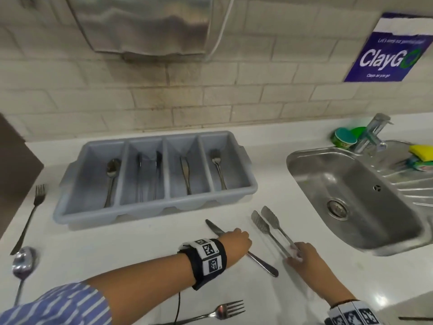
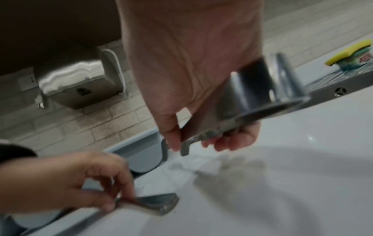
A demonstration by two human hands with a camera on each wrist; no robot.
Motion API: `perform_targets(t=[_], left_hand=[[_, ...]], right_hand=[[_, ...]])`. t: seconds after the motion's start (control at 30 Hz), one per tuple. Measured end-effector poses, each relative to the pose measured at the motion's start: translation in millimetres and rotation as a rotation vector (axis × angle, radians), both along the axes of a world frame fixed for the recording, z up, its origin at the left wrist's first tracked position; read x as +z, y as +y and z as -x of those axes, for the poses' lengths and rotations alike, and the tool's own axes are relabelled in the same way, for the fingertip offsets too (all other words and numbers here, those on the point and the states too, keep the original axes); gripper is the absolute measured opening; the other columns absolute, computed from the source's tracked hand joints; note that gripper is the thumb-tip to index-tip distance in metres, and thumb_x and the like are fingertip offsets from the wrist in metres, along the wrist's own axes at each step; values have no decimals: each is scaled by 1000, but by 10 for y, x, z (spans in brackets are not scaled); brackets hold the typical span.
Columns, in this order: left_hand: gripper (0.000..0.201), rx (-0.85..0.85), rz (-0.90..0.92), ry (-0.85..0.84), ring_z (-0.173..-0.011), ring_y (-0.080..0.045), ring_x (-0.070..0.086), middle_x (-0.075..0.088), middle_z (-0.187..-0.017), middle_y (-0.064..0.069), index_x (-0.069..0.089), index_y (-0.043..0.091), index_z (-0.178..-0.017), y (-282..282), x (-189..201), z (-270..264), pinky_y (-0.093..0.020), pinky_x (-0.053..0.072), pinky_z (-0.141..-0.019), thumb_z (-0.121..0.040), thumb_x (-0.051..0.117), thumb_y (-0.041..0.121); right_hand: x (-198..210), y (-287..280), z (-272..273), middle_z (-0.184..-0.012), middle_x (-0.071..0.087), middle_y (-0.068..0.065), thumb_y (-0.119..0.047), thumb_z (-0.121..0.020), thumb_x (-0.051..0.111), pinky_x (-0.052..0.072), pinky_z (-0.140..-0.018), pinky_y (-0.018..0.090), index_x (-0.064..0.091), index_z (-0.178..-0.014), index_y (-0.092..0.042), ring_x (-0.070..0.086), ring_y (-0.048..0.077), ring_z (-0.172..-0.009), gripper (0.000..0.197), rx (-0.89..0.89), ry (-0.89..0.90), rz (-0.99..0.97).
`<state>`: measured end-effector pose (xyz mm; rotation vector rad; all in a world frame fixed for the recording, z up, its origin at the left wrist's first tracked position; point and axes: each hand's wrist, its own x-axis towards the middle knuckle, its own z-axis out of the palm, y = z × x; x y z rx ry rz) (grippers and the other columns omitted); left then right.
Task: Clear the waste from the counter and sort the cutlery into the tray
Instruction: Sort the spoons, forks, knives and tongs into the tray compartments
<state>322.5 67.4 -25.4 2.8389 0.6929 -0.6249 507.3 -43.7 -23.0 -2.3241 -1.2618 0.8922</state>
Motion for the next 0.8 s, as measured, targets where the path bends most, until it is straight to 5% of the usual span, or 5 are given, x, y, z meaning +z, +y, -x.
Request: perform_targets(t=[0.2, 0.33, 0.57, 0.67, 0.8], left_hand=[[21, -180, -91, -38, -102, -36, 52, 58, -110, -20, 58, -3, -106, 2, 74, 389, -41, 47, -78, -88, 48, -6], [24, -199, -162, -181, -58, -13, 57, 58, -74, 3, 66, 25, -65, -60, 214, 970, -17, 42, -44, -53, 83, 12], [30, 99, -479, -518, -71, -11, 37, 56, -69, 13, 62, 34, -91, -345, 770, 2161, -22, 27, -66, -75, 52, 11], [35, 207, -610, -538, -71, -12, 36, 55, -81, 13, 60, 30, -99, -403, 859, 2693, -24, 26, -66, -83, 42, 4], [34, 317, -643, -611, -76, -11, 43, 61, -75, 10, 63, 28, -96, -400, 886, 3160, -21, 32, -72, -97, 32, 13]], right_hand=[[530, -237, 61, -90, 66, 0, -11, -83, 65, 41, -66, 23, 62, -93, -28, 58, 17, -77, 20, 93, 250, -109], [900, -45, 344, -48, 53, -5, -21, -81, 65, 40, -49, 22, 64, -102, -34, 44, 13, -48, 25, 140, 374, -199], [1143, 1046, 1351, -61, 51, 2, -5, -92, 41, 44, -51, 16, 49, -126, -20, 51, 9, -52, 38, 309, 431, -329], [1151, 1593, 2008, -75, 53, 3, -5, -91, 42, 45, -56, 21, 45, -116, -26, 52, 10, -58, 33, 441, 355, -319], [821, 2314, 2713, -112, 56, 27, -11, -91, 44, 46, -68, 37, 47, -120, 3, 59, 37, -91, 32, 515, 69, -189]])
